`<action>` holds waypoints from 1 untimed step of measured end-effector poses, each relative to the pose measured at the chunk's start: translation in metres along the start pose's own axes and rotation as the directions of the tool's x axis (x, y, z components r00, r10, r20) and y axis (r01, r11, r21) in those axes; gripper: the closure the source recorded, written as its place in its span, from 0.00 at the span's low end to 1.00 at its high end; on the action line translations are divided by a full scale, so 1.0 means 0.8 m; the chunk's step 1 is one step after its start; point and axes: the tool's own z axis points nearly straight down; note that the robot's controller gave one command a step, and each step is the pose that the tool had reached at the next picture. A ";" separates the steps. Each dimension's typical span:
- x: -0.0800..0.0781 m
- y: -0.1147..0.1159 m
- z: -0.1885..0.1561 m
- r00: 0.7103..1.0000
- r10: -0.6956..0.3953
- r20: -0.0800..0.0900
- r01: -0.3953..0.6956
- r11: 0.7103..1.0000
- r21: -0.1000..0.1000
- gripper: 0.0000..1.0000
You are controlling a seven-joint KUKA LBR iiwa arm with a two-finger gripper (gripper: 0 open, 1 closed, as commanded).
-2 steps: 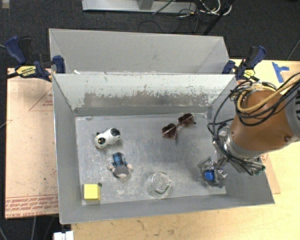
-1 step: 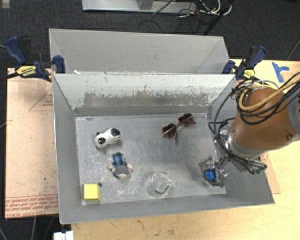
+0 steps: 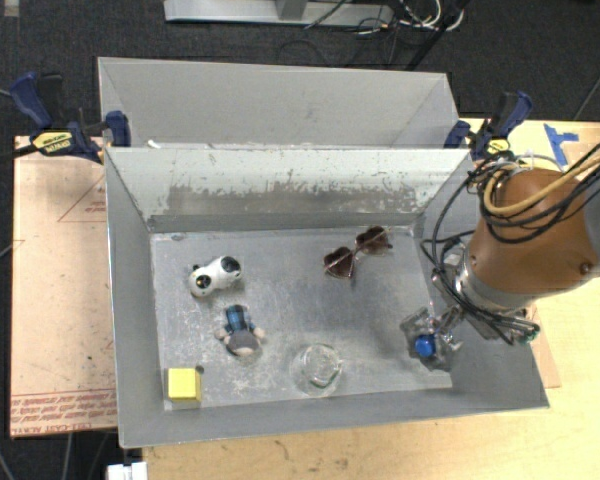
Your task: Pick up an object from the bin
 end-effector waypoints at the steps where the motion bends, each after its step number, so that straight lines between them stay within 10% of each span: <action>1: -0.001 -0.001 -0.017 1.000 0.001 0.004 -0.001 1.000 0.004 1.00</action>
Offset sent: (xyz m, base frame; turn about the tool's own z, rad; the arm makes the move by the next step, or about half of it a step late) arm 0.0001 0.0000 0.0168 0.0000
